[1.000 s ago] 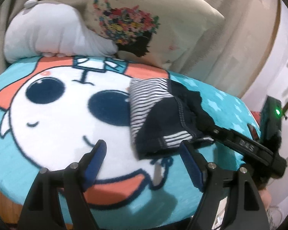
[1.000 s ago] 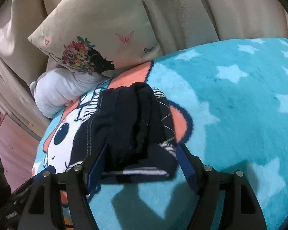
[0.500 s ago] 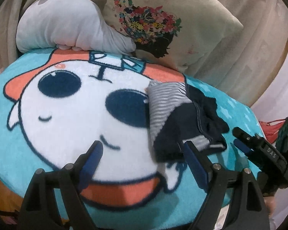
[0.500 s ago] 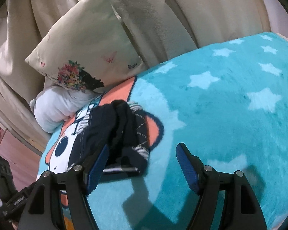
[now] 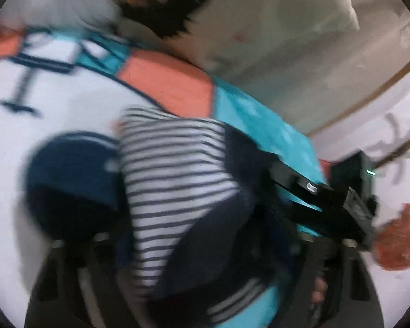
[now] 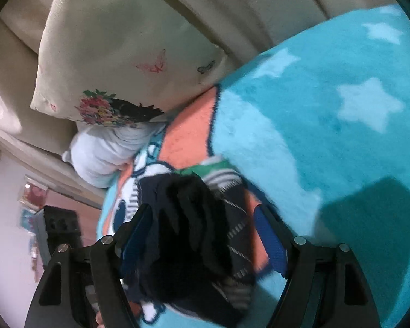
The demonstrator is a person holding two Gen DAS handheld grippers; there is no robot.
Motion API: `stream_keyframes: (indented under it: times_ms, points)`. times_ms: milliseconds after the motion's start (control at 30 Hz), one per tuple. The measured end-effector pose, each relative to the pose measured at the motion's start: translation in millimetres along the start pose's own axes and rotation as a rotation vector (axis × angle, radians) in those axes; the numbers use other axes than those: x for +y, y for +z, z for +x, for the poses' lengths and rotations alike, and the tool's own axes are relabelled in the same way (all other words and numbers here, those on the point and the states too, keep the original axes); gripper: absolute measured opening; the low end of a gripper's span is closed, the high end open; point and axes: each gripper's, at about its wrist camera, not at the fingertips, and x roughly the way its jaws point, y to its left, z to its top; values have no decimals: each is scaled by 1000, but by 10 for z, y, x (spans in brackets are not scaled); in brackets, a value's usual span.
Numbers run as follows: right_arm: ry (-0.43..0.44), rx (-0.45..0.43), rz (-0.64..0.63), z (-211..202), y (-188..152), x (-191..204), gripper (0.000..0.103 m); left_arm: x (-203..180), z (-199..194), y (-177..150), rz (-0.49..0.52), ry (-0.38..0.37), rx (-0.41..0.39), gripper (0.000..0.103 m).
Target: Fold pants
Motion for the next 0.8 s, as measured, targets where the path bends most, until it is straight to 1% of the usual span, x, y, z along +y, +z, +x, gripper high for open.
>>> stream_keyframes:
  times_ms: [33,67,100,167,233,300,400,433,467,567,600,633,700,767,800]
  points:
    - [38,14,32,33,14,-26,69,-38,29,-7,17,22,-1,63]
    - [67,15,61,51,23,-52,66,-64,36,-16,35,35,-8,60]
    - [72,13,64,53,26,-43,66,-72,24,-24,44,40,-12,56]
    - [78,18,54,59,40,13,65,-55,-19,-1,34,32,-22,55]
    - [103,19,53,65,91,97,65,-62,-96,75,25,24,-46,55]
    - [117,18,41,81,178,211,65,-71,-150,175,26,40,-70,55]
    - [93,7,7,125,323,371,66,-56,-237,348,35,84,-105,55]
    - [71,3,-5,168,369,406,66,-41,-234,396,33,118,-118,56]
    - [41,0,-15,210,394,425,66,-26,-220,420,29,149,-124,58]
    - [-166,-26,-75,293,435,413,66,81,-183,426,8,286,-116,58]
    - [-212,-34,-89,273,423,403,66,110,-213,390,-1,311,-117,58]
    - [-216,-41,-96,234,407,402,66,118,-263,350,-4,321,-124,58]
    - [-185,-72,-92,95,363,427,66,55,-404,226,16,348,-156,59]
    - [-61,-98,-82,-63,307,500,67,-40,-497,109,47,375,-189,60]
    - [41,-97,-72,-120,264,558,68,-89,-518,34,63,374,-199,63]
